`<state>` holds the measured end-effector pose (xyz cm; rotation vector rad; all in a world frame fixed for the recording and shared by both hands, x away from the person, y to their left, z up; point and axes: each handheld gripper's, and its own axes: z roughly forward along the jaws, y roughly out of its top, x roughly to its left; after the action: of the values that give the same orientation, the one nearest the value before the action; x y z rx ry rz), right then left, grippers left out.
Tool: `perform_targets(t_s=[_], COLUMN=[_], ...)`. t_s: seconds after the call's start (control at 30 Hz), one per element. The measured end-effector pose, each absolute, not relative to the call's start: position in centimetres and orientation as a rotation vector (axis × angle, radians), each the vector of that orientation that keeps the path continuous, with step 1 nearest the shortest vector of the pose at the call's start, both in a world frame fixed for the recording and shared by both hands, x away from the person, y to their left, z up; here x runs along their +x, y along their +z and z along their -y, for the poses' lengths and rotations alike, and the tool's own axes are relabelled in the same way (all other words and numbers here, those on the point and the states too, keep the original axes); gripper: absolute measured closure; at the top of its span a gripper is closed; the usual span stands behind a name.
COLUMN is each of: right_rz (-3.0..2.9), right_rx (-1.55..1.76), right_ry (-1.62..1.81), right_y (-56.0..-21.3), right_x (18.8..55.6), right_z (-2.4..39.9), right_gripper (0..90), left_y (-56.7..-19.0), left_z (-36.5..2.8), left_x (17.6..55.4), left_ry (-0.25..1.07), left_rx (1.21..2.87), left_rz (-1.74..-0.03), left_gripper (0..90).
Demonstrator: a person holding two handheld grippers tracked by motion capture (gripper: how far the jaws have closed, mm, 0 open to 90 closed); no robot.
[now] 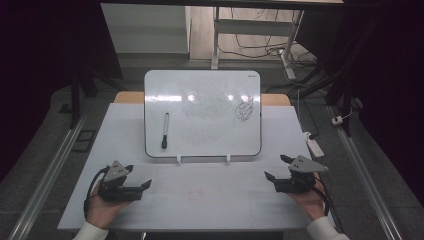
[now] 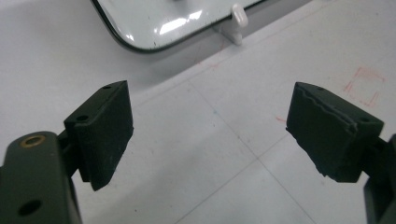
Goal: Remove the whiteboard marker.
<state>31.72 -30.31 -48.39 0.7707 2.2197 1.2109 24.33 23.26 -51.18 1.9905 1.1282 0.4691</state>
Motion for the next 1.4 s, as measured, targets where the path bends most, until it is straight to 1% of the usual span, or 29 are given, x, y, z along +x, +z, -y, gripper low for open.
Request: perform_targets(t_s=[0.33, 0.57, 0.73, 0.97, 1.1, 1.27, 1.4], right_rz=[-2.242, -2.226, -2.225, -2.238, -2.242, -2.238, -2.241], right_rx=[0.809, 0.806, 0.808, 0.812, 0.813, 0.812, 0.81], right_ry=[1.229, 1.23, 1.228, 1.212, 1.208, 1.215, 1.21], right_y=[-48.6, -48.4, -48.4, -48.6, -48.6, -48.6, -48.6], right_x=[31.8, 31.6, 31.6, 31.6, 31.6, 31.7, 31.8], right_z=[30.6, 30.2, 29.8, 29.6, 29.6, 29.6, 29.4], right_gripper=[19.2, 21.1, 22.3, 23.0, 23.3, 23.5, 23.6], left_y=[-51.2, -50.3, -49.4, -47.2, -46.1, -44.6, -43.0], left_z=[-23.1, -22.8, -22.3, -21.9, -21.2, -19.7, -19.0], left_x=[24.4, 24.8, 26.3, 28.2, 29.6, 31.2, 32.7], left_ry=[0.52, 0.565, 0.56, 0.608, 0.572, 0.624, 0.654], left_rx=[2.011, 2.009, 2.004, 1.98, 1.969, 2.011, 1.987], left_rz=[-1.135, -1.127, -1.134, -1.127, -1.103, -1.083, -1.079], left_gripper=[18.0, 18.2, 19.0, 19.9, 20.5, 21.2, 21.6])
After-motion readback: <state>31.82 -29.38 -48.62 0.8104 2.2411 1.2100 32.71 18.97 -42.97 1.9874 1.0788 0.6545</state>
